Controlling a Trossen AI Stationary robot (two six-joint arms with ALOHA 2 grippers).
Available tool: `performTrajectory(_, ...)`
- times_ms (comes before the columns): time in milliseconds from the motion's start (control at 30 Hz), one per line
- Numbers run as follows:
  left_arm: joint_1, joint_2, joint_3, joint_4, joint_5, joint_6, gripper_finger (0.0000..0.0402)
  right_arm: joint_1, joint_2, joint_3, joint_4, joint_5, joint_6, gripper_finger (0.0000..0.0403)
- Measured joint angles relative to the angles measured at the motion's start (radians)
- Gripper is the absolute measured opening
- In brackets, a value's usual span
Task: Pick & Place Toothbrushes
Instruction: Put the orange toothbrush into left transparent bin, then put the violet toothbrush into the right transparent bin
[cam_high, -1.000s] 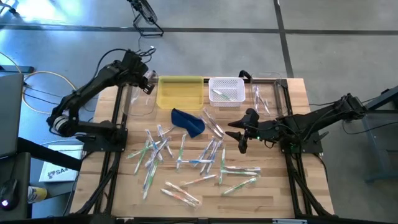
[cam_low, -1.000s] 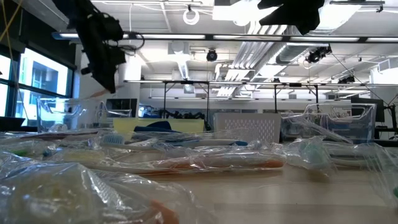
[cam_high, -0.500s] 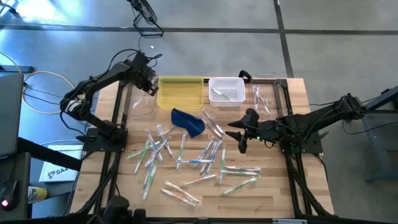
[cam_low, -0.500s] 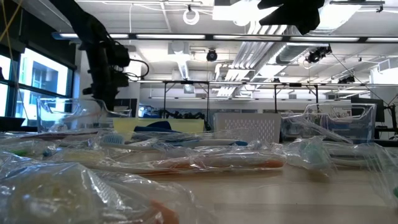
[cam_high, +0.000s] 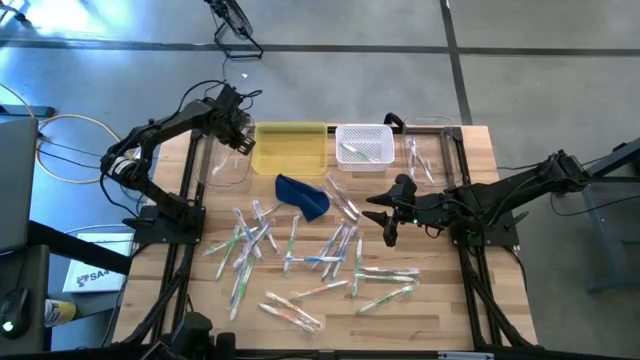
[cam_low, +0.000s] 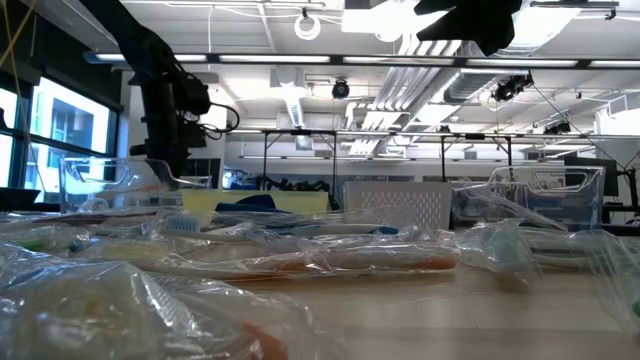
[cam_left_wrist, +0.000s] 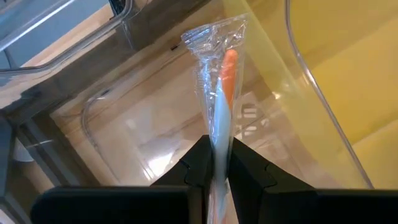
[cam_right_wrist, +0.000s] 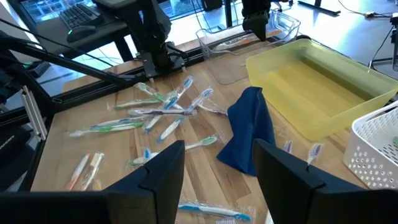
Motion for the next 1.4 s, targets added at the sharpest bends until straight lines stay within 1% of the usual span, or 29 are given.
performTrajectory(133, 0.0, 0.0, 0.0, 0.0, -0.001, -0.001, 0.0051, 0.0, 0.0, 0.0, 0.0, 0.0, 0.0, 0.0183)
performTrajectory(400, 0.0, 0.0, 0.0, 0.0, -0.001, -0.002, 0.0087, 0.0, 0.0, 0.0, 0.0, 0.0, 0.0, 0.0183)
performTrajectory(700, 0.0, 0.0, 0.0, 0.0, -0.005, -0.002, 0.0108, 0.0, 0.0, 0.0, 0.0, 0.0, 0.0, 0.0183)
performTrajectory(933, 0.0, 0.0, 0.0, 0.0, -0.004, -0.001, 0.0135, 0.0, 0.0, 0.0, 0.0, 0.0, 0.0, 0.0183)
performTrajectory(1400, 0.0, 0.0, 0.0, 0.011, -0.001, 0.0, 0.0139, 0.0, 0.0, 0.0, -0.001, 0.0, -0.003, 0.0183)
